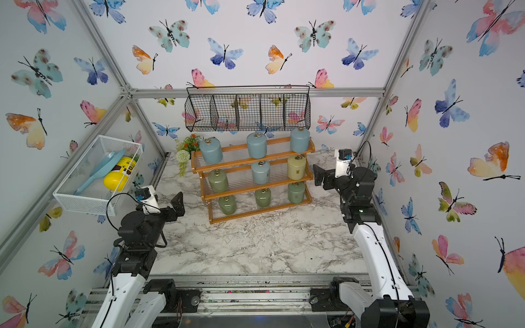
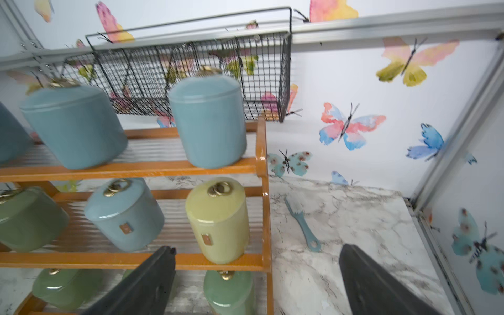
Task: Remove the tea canisters from the shelf
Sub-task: Pick up the tea canister from the shelf.
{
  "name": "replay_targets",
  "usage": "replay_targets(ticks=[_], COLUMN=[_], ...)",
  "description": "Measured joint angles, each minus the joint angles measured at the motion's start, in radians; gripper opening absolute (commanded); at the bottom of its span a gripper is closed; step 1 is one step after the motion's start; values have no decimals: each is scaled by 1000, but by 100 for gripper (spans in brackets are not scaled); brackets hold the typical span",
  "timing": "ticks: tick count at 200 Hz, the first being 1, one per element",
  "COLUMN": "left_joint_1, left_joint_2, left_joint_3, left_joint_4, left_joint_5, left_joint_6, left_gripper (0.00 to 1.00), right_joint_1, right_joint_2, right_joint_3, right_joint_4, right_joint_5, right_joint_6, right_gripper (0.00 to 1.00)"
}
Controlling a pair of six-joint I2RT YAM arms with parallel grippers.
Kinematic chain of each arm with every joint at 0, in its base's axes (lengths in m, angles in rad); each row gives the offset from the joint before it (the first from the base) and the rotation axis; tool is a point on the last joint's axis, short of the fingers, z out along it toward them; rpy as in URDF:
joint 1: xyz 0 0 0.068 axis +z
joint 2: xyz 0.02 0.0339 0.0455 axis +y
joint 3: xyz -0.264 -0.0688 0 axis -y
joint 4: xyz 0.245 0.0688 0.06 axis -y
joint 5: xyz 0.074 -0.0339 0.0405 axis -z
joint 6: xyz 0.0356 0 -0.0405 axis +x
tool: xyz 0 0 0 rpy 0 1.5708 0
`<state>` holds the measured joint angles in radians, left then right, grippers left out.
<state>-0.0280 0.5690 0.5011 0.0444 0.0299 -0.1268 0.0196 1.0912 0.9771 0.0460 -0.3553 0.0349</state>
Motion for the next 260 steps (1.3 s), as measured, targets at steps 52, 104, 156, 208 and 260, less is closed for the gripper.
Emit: replay_targets(ticks=[52,104,156,208,260], left_joint_1=[0,0,-5,-7,-7], left_joint_2=[-24,-34,-54,-47,-36], left_joint_3=[42,45,45,42,37], left_joint_4=[-5,-12,-21,-21,-21], left_joint_5=[173,335,405,419,449], left_joint_6=[25,31,30,28,22], left_gripper=[98,99,98,99,99], right_joint_1=[0,2,21,59,84], right_joint_2=[142,299,418,511,570], right_joint_3=[234,383,509,603,656], right_joint_4=[-89,-136,-150,-171,-197], right_joint_5=[-163,-257,-285,-294,-293], right_joint_6=[-29,-32,-34,-54,-66], right_gripper=[100,100,100,100,100])
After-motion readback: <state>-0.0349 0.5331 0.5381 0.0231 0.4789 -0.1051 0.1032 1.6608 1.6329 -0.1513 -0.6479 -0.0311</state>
